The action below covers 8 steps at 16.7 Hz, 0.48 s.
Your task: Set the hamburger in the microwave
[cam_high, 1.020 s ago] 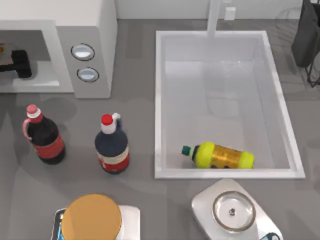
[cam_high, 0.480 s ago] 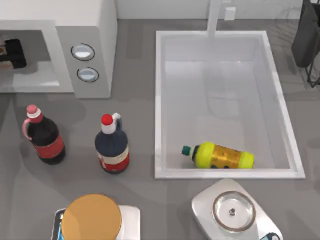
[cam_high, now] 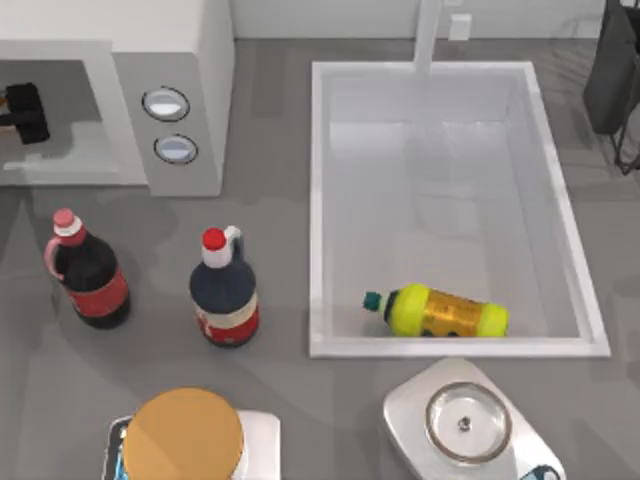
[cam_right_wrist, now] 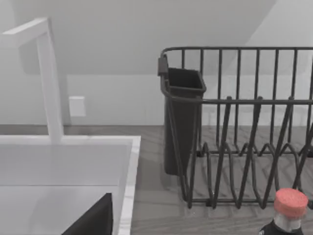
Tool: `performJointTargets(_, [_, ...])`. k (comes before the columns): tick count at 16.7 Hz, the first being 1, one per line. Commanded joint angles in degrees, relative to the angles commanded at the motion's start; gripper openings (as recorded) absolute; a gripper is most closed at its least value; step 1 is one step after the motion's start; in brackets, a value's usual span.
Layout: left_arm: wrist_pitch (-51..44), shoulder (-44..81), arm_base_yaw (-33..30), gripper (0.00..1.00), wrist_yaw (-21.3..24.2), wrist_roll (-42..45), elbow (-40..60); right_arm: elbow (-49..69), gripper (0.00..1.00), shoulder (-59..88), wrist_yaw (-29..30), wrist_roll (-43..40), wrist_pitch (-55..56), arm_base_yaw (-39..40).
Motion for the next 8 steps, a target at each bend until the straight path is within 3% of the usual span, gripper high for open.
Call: performJointTargets(8, [-9.1, -1.5, -3.6, 1.00, 0.4, 1.3, 0.3, 0.0, 1.00, 0.0, 0.0, 0.0, 0.0, 0.0])
